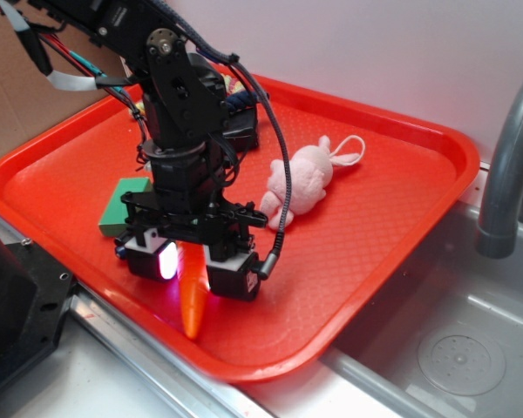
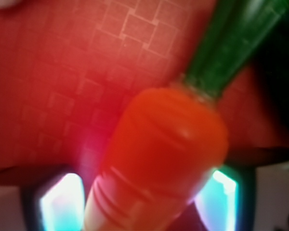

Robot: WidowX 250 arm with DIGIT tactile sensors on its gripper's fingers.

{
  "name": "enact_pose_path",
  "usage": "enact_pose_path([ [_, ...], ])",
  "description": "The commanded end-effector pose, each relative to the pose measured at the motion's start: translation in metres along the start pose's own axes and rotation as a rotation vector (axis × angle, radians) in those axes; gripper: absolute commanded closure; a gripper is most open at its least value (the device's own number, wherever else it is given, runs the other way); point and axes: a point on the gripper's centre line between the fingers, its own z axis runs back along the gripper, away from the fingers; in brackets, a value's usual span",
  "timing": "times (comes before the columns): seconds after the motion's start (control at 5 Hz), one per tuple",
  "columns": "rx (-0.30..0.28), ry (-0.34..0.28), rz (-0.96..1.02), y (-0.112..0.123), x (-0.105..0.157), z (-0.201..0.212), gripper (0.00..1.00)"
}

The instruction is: Grab the carrot.

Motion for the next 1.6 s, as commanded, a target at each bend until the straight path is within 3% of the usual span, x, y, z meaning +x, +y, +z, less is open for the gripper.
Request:
enact_pose_path([
  [0.0, 0.006, -0.016, -0.036, -0.001, -0.001, 0.004, 1.00],
  [0.4, -0.093, -0.183, -0.055, 0.022, -0.003, 0.085, 1.00],
  [0.6, -0.116, -0.138, -0.195, 0.043, -0.001, 0.137, 1.00],
  [1.0, -0.002, -0.159, -0.362, 0.096, -0.002, 0.226, 1.00],
  [1.4, 0.110, -0.277, -0.367, 0.098, 0.016, 0.257, 1.00],
])
